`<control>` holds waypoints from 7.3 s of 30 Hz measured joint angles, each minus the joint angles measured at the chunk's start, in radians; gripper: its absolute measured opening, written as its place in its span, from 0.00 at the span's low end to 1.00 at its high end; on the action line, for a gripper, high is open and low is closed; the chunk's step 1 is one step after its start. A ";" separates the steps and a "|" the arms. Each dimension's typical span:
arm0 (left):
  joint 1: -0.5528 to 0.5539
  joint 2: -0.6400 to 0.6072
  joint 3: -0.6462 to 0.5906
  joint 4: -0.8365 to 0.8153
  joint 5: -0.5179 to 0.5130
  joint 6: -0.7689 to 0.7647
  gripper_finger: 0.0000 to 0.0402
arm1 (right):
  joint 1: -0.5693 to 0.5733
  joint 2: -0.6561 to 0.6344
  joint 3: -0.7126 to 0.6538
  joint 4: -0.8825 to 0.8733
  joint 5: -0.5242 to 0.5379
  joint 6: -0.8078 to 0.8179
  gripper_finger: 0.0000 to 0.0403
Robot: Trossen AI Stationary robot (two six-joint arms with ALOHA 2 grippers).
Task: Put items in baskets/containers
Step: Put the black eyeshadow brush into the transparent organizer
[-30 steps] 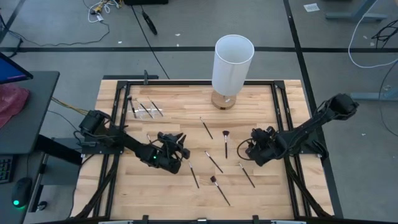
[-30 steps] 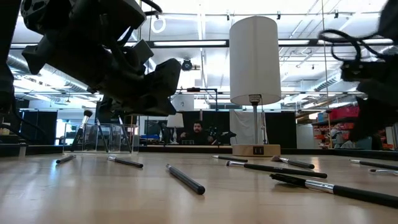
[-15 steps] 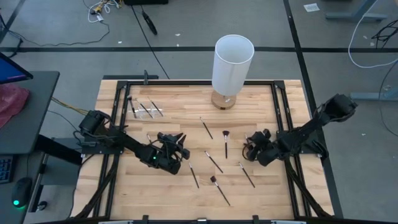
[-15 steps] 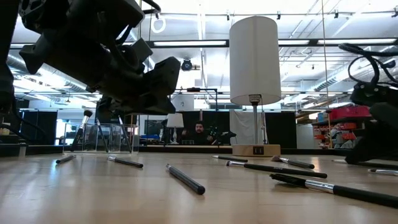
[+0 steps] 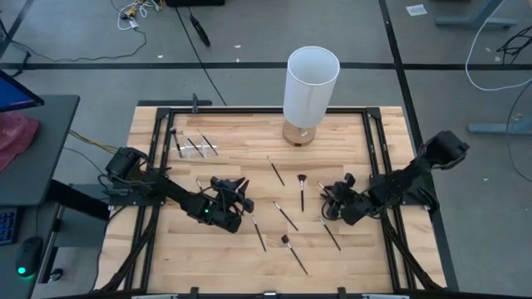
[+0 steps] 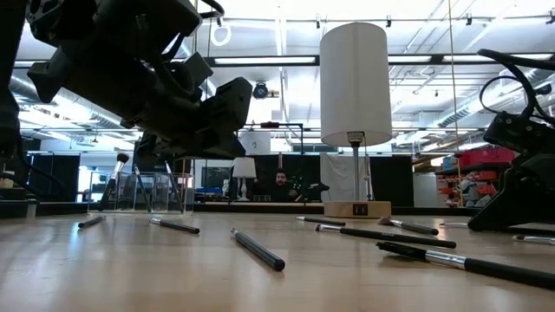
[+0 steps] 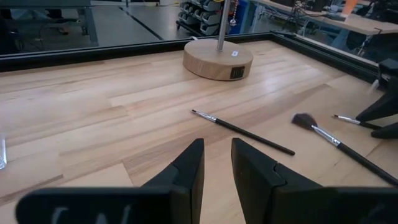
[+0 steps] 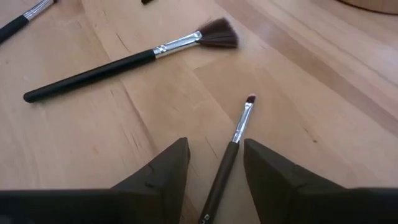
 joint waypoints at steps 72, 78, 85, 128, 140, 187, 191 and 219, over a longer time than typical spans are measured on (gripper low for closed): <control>-0.001 -0.001 0.000 0.421 0.169 0.597 0.21 | 0.094 -0.140 -0.074 0.536 0.021 -0.411 0.02; 0.000 0.064 0.010 0.679 0.394 0.863 0.21 | 0.093 -0.141 -0.072 0.884 -0.141 -0.686 0.02; 0.014 0.264 0.221 0.850 0.547 1.172 0.21 | 0.093 -0.141 -0.064 1.135 -0.315 -0.849 0.02; 0.077 0.348 0.525 0.881 0.906 1.276 0.04 | 0.078 -0.142 -0.026 1.153 -0.440 -0.938 0.02; 0.034 0.343 0.524 0.764 0.736 1.282 0.03 | 0.078 -0.151 -0.026 1.074 -0.390 -0.903 0.19; 0.279 -0.806 0.101 -1.476 0.269 -0.404 0.03 | 0.071 -0.194 -0.026 0.755 -0.141 -0.792 0.41; 0.354 -0.859 0.033 -1.370 0.271 -0.316 0.04 | 0.052 -0.194 -0.026 0.772 -0.141 -0.793 0.41; 0.648 -0.866 -0.088 -1.052 0.442 -0.052 0.04 | 0.015 -0.194 -0.026 0.786 -0.152 -0.785 0.41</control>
